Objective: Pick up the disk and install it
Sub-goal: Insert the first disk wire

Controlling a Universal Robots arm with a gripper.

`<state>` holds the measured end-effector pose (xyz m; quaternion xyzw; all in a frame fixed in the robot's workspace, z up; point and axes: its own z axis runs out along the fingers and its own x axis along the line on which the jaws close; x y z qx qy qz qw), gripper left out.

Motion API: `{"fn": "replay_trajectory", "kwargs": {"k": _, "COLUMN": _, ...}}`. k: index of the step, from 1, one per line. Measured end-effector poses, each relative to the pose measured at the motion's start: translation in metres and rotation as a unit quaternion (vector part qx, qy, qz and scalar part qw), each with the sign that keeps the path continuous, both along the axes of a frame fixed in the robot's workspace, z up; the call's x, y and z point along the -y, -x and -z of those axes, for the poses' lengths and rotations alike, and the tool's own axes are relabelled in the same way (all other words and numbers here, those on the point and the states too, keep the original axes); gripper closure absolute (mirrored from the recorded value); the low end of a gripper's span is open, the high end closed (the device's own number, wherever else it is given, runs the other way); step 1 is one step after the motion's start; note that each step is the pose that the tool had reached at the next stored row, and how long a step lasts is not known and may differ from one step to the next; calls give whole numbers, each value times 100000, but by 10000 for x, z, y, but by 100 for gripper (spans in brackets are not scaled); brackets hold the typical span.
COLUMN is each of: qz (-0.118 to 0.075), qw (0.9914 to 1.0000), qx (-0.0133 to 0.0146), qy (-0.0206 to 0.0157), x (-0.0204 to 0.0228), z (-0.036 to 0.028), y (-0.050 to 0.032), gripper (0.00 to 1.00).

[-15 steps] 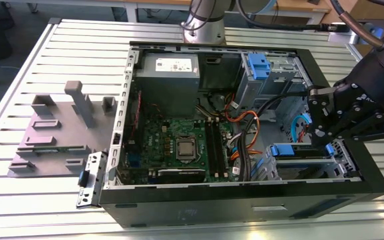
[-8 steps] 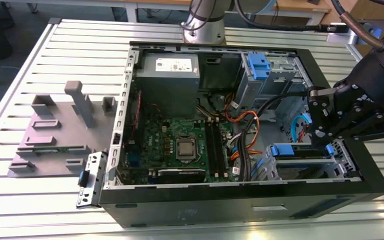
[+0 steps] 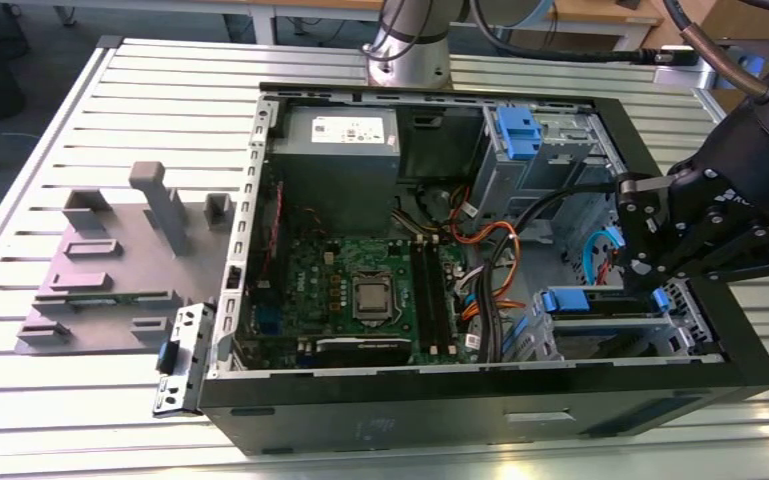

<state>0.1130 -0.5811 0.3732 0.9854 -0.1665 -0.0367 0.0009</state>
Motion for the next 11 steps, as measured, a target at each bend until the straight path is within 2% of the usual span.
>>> {"fn": "replay_trajectory", "kwargs": {"k": 11, "qz": -1836, "qw": 99983, "qx": -2, "qy": 0, "x": 0, "z": 0, "y": 0, "gripper": 89}}
